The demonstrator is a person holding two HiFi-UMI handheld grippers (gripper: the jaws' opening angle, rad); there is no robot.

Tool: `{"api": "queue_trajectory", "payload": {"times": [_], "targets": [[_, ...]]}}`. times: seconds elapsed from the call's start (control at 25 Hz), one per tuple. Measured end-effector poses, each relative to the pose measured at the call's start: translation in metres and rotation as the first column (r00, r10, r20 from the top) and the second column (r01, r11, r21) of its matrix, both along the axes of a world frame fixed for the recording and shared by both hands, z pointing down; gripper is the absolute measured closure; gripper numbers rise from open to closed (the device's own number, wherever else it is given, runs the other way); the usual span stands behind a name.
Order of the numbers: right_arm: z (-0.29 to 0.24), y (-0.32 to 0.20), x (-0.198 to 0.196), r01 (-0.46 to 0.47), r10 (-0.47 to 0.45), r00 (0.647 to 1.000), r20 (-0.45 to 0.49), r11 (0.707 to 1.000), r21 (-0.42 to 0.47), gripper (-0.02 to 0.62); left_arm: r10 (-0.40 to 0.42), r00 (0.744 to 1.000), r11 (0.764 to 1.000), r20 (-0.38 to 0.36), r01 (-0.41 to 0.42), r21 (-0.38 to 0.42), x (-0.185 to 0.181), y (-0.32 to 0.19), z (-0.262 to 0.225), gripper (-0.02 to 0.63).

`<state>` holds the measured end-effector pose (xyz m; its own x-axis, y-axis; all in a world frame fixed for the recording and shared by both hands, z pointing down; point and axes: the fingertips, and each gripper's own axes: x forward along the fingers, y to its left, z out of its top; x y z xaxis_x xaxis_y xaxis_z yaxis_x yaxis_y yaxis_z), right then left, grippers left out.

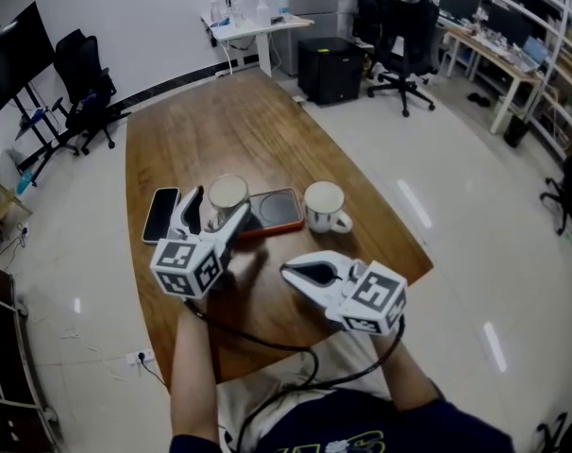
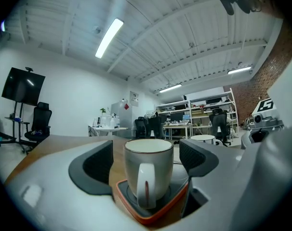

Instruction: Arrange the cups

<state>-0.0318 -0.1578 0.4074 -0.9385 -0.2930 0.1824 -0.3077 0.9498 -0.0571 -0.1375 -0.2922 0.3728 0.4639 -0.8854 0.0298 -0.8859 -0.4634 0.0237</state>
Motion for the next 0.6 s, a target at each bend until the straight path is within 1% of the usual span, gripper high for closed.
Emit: {"api": "queue_trajectory", "payload": {"times": [0.16,0.32,0.44,0.6], "targets": [[0.0,0.001,-0.001,-0.002,0.002,1.0,0.001,1.0,-0.002,0.595,-0.004,1.0,1.0,0.007,0.004,-0.021,-0.005,0.013,-0.002,0.196],[-0.001,0.0,-0.001,0.001,-0.001,1.0,0.007,1.0,-0.001,0.595,-0.027,0.999,1.0,0.027,0.027,-0.001,-0.012,0.026,-0.01,0.196],[0.002,0.0,-0.002,0.007,-0.007,1.0,0.009,1.0,-0.001,0.595,-0.036,0.999,0.999,0.0,0.036,0.005,-0.016,0.031,-0.013,0.196],[0.001,0.003,0.0,0.008,-0.008,1.0,-0.002,1.0,-0.006,0.595,-0.027,0.999,1.0,-0.038,0.027,-0.003,-0.013,0.045,-0.016,0.196]]}}
